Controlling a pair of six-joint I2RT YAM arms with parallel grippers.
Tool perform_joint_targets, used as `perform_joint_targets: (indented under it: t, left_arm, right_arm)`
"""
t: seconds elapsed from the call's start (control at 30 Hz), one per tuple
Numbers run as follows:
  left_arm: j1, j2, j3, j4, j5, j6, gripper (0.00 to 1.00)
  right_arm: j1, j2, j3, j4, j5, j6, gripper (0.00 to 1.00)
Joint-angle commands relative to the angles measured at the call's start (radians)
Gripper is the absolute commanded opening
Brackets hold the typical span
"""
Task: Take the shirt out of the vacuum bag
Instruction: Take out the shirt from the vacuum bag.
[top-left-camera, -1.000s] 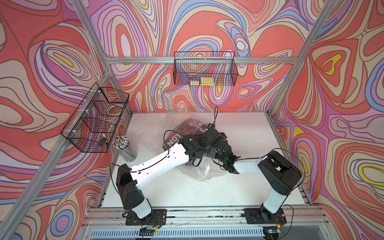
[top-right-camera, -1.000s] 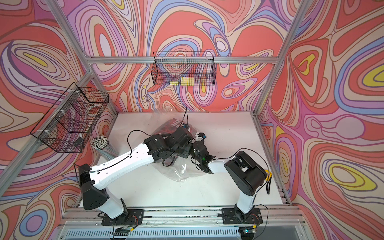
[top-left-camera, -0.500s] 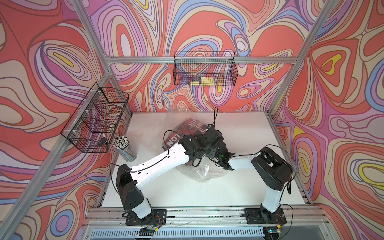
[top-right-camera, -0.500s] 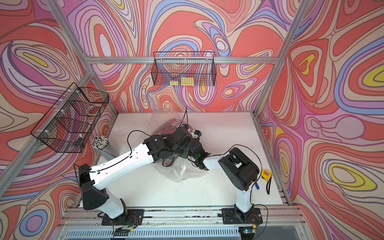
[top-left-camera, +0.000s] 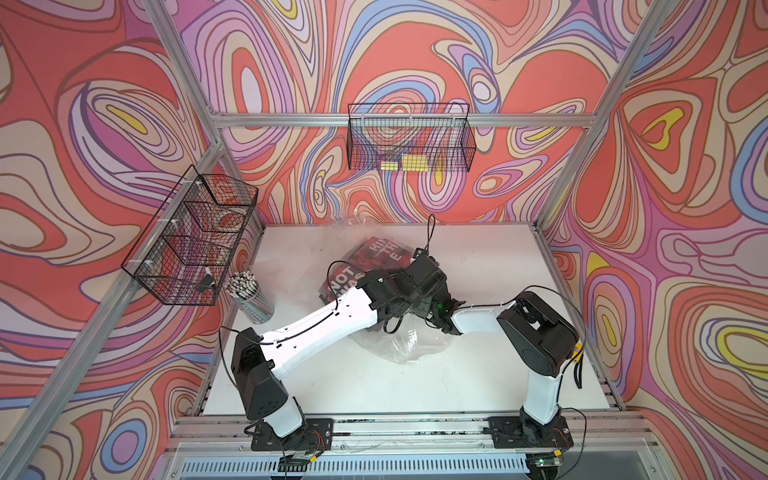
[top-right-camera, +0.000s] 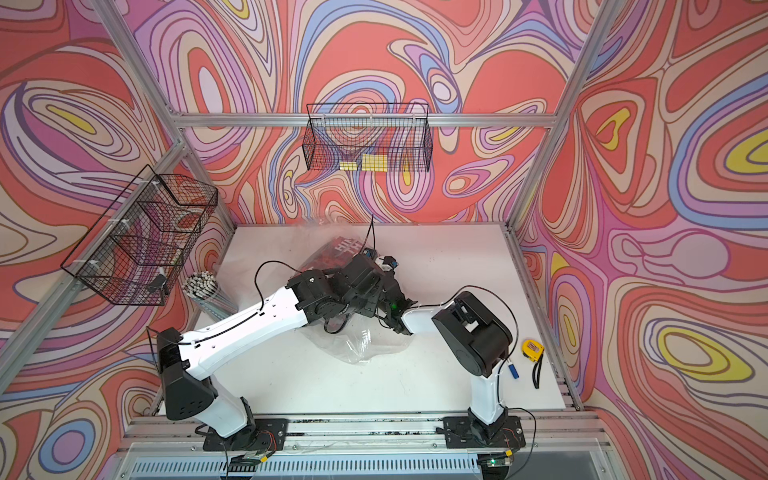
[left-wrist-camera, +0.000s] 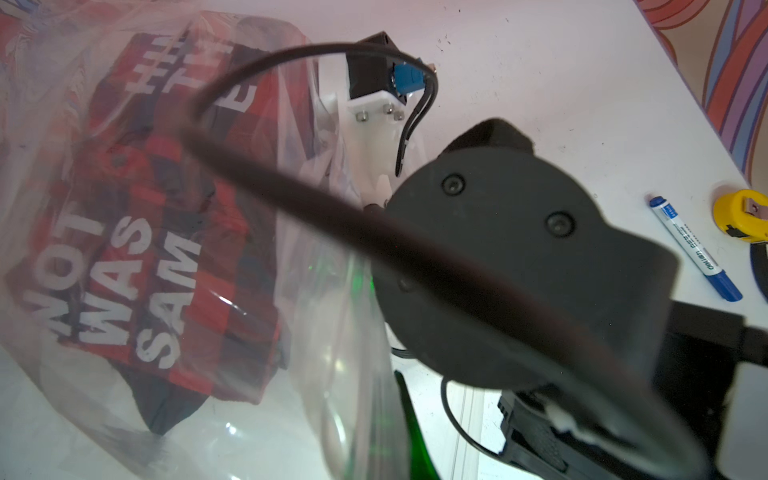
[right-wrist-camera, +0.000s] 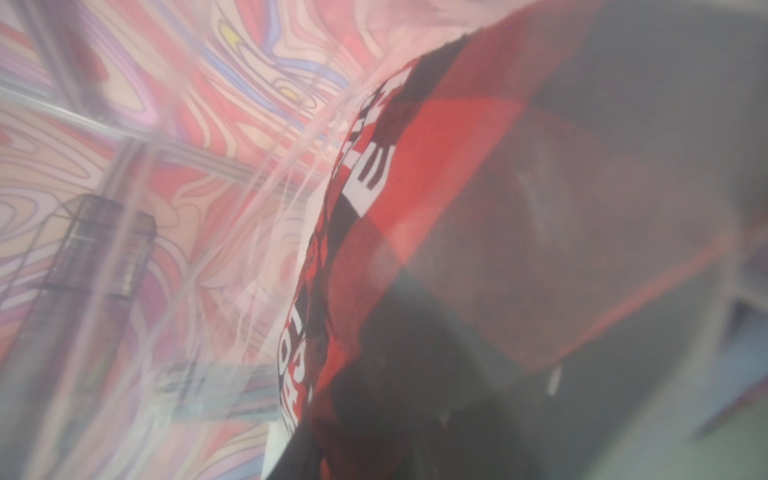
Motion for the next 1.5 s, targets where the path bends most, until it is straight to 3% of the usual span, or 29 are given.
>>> perform_joint_targets:
  t: [0.0, 0.07, 0.17, 0.37, 0.53, 0.7, 1.13, 1.47]
  left_arm:
    - [-0.012, -0.039, -0.002, -0.003, 0.022, -0.003, 0.0]
    - [-0.012, -0.038, -0.004, -0.003, 0.023, -0.002, 0.0]
    - [-0.012, -0.04, -0.006, -0.002, 0.025, -0.002, 0.0]
    - [-0.012, -0.049, -0.035, 0.016, 0.022, -0.007, 0.0]
    - [-0.012, -0.06, -0.061, 0.025, 0.002, -0.009, 0.0]
    - [-0.012, -0.057, -0.064, 0.031, -0.014, -0.003, 0.0]
    - [0.012, -0.056, -0.079, 0.04, -0.013, -0.007, 0.0]
    - [0.051, -0.068, -0.078, 0.037, -0.003, 0.001, 0.0]
  right_arm:
    - [-0.001, 0.019, 0.018, -0.039, -0.054, -0.005, 0.33]
    - [-0.001, 0.018, 0.022, -0.064, -0.081, -0.005, 0.43]
    - [0.001, 0.002, 0.004, -0.05, -0.105, -0.01, 0.44]
    - [0.0, -0.046, 0.019, -0.113, -0.151, -0.053, 0.08]
    - [0.0, -0.118, 0.031, -0.203, -0.143, -0.098, 0.0]
    - [-0.001, -0.19, 0.031, -0.273, -0.111, -0.132, 0.0]
    - [0.001, -0.284, -0.065, -0.243, -0.144, -0.114, 0.0]
    - [0.0, -0.457, -0.144, -0.375, -0.104, -0.156, 0.0]
